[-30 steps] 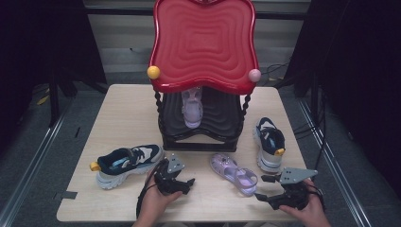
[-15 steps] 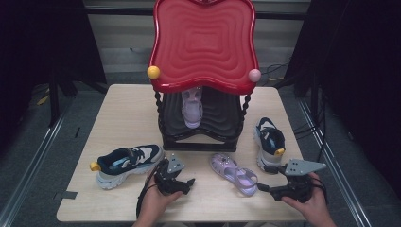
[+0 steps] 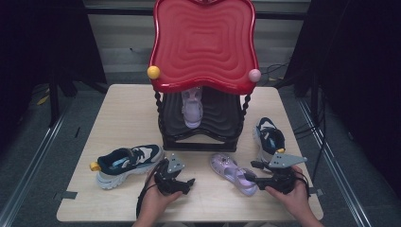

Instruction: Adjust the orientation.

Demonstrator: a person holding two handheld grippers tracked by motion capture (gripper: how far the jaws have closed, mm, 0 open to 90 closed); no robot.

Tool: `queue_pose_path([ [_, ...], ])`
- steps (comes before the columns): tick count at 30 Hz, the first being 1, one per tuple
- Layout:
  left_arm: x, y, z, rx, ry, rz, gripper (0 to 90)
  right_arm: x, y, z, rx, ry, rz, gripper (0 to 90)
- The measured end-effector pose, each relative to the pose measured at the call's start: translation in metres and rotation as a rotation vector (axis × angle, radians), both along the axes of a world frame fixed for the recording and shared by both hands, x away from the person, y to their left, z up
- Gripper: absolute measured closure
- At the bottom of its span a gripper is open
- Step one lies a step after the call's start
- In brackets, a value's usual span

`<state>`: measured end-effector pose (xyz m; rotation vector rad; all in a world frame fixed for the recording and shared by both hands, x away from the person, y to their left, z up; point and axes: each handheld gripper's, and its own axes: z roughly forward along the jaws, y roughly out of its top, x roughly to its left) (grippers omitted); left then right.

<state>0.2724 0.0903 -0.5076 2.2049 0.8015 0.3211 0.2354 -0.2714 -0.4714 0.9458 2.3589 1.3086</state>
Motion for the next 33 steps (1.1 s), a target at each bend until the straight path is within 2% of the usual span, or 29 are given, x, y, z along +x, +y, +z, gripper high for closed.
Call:
queue_pose_path([
  [10,0.0,0.0,0.0,0.007,0.0,-0.006,19.2,0.005,0.007,-0.009,-0.017,-0.003,-0.009,56.9],
  [20,0.0,0.0,0.0,0.002,0.0,-0.001,19.2,0.009,0.011,-0.016,-0.004,-0.003,-0.029,65.8],
  [27,0.0,0.0,0.0,0.002,0.001,-0.001,19.2,0.01,0.013,-0.017,-0.021,-0.007,-0.03,72.6],
  [33,0.0,0.0,0.0,0.002,0.0,-0.001,19.2,0.011,0.013,-0.018,-0.043,-0.009,-0.032,74.4],
])
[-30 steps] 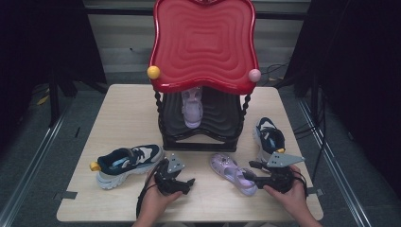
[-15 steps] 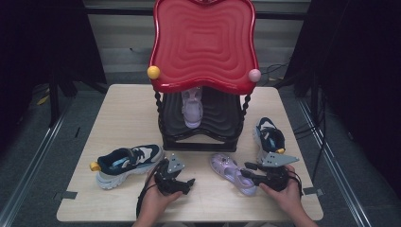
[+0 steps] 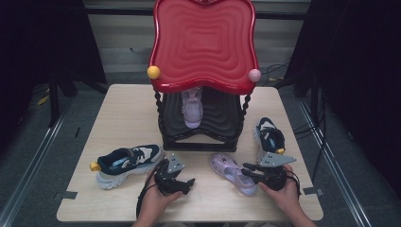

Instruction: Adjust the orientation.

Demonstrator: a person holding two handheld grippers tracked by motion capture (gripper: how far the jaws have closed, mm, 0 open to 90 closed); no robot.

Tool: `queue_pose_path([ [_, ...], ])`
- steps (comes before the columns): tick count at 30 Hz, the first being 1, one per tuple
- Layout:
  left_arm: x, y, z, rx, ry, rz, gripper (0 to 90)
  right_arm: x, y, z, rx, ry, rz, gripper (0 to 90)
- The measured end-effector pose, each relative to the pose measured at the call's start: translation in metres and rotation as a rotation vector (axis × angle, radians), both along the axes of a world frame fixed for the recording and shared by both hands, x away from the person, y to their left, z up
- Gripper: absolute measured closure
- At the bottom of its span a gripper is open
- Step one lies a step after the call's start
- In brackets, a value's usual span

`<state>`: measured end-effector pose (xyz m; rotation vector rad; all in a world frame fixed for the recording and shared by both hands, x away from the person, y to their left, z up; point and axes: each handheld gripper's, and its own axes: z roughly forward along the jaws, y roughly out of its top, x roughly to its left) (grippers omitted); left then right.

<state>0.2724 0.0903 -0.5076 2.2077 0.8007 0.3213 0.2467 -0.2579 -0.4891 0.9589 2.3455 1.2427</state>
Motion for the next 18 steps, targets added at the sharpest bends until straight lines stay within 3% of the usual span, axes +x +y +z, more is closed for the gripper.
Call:
queue_pose_path([
  [11,0.0,0.0,0.0001,0.001,0.0,0.0,19.1,-0.0034,0.0068,0.0032,-0.079,-0.074,0.05,83.6],
  [18,0.0,0.0,0.0,0.0,0.0,0.0,19.1,-0.0063,0.0059,0.0065,-0.085,-0.099,0.056,84.0],
])
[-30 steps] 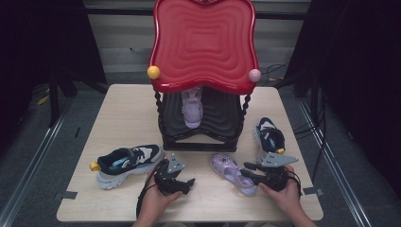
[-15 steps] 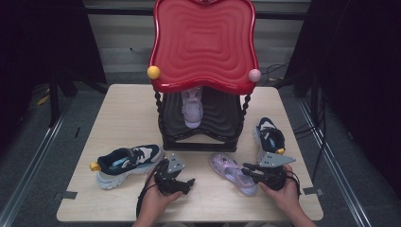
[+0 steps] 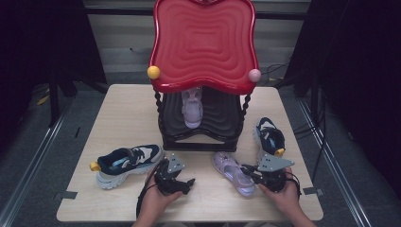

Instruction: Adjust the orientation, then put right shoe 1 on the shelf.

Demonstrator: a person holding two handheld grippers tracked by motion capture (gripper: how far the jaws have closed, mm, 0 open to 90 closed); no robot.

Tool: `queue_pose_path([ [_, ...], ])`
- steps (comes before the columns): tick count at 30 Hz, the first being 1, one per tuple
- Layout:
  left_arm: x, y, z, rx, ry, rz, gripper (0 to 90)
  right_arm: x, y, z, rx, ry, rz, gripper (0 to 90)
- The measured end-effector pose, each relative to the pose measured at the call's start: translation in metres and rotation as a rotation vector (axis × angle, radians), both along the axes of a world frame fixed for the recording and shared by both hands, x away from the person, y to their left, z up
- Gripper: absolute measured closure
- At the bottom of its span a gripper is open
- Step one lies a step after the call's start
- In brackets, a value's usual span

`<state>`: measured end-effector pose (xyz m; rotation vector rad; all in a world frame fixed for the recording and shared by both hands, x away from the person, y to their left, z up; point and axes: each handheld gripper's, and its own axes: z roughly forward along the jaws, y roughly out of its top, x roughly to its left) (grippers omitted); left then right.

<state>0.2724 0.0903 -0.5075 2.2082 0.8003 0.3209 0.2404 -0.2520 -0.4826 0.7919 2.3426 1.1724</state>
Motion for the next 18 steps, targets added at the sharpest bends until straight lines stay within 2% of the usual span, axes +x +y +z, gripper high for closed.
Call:
queue_pose_path([
  [9,0.0,0.0,0.0,0.004,0.002,0.002,19.0,-0.004,-0.006,0.01,0.037,-0.004,-0.013,84.1],
  [18,0.0,0.0,0.0,0.003,0.005,-0.004,18.2,-0.011,-0.01,0.025,0.077,-0.006,-0.033,84.2],
])
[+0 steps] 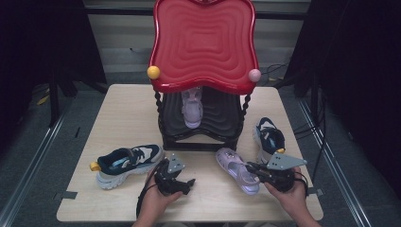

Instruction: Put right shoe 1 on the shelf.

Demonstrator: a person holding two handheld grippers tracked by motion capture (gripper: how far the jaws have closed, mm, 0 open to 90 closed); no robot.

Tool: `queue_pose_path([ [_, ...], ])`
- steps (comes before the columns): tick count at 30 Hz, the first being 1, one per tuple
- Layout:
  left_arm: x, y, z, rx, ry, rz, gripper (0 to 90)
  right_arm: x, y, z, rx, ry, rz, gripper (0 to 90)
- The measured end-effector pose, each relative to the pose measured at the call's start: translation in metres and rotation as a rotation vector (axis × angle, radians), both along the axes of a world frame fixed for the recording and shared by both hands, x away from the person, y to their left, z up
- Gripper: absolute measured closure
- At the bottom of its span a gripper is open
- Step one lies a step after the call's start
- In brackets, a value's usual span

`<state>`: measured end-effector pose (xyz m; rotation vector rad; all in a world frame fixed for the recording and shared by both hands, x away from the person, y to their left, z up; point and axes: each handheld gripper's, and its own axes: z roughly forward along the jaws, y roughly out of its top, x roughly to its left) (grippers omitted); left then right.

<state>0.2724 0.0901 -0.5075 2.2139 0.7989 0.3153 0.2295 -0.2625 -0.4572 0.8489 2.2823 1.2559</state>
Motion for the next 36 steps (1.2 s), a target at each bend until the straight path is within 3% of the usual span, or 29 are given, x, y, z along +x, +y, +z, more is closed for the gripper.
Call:
queue_pose_path([
  [12,0.0,0.0,0.0,-0.001,0.001,0.0,18.0,-0.004,-0.004,0.024,0.027,-0.018,-0.021,84.3],
  [25,0.0,0.0,0.0,-0.002,0.002,0.0,18.0,0.003,0.006,0.048,-0.007,-0.017,-0.007,84.3],
  [32,0.0,0.0,0.0,0.003,0.002,-0.005,18.0,0.002,0.006,0.051,-0.027,-0.014,0.015,84.4],
  [36,0.0,0.0,0.0,0.003,0.002,-0.005,17.9,-0.002,0.005,0.048,-0.011,-0.016,0.021,84.4],
])
